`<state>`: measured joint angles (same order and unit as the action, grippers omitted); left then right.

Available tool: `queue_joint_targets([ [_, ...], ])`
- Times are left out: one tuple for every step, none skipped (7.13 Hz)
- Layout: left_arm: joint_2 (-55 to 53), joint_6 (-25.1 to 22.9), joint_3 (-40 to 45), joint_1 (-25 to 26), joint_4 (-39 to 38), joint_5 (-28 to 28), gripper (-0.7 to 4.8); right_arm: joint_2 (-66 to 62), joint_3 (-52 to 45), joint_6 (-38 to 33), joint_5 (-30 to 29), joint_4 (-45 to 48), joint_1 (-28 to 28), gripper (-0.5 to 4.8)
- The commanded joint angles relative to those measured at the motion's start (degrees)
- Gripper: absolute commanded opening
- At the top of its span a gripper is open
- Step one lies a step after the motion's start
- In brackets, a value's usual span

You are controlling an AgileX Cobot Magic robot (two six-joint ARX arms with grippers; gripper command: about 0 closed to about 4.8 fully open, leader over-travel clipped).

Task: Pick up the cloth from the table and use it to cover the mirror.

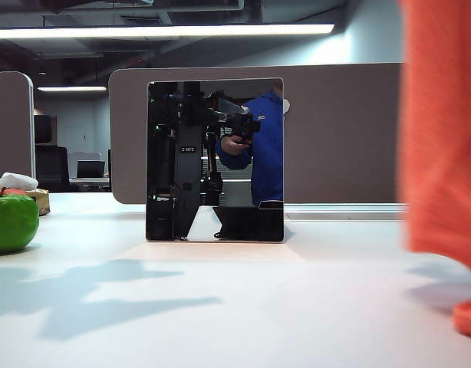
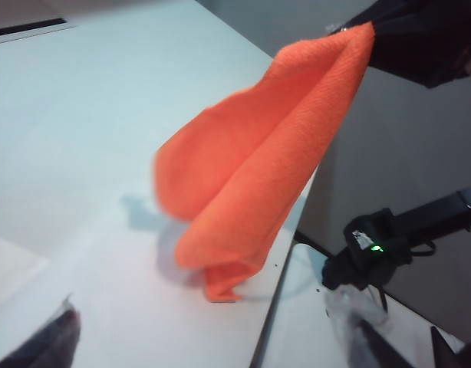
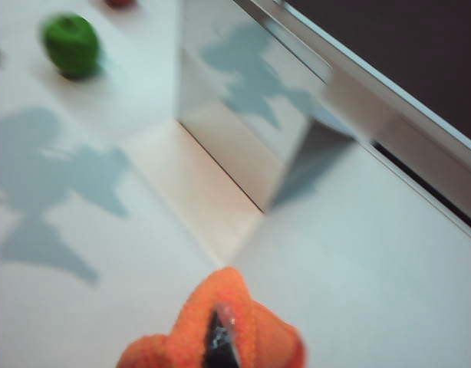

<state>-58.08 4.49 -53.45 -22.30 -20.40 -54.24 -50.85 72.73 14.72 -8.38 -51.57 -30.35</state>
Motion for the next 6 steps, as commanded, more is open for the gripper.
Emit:
queue_joint_targets([
  [0.02,-4.63,-0.2,-0.13,1.51,-8.72,4.79,0.31,0.24,-3.82,-10.84,19.28,-0.04,-0.06],
  [0.0,-5.44,-0.2,-0.13,1.46,-10.56,4.79,-0.02,0.24,-5.97,-10.64,22.69,-0.02,-0.06],
  [-0.33,-7.52,-0.2,-0.15,1.42,-14.93,4.79,-1.03,0.24,-7.3,-10.75,26.99,-0.02,-0.06],
  [-1.11,-7.54,-0.2,-0.15,1.4,-18.36,4.5,-1.38,0.24,-7.58,-11.34,28.2,-0.04,-0.06],
  [-2.05,-7.54,-0.2,-0.15,1.36,-22.05,4.34,-1.46,0.24,-7.93,-13.09,28.89,-0.07,-0.06],
  [-5.16,-7.76,-0.2,-0.15,1.33,-31.67,4.34,-0.15,0.26,-10.58,-18.99,30.8,-0.07,-0.06],
])
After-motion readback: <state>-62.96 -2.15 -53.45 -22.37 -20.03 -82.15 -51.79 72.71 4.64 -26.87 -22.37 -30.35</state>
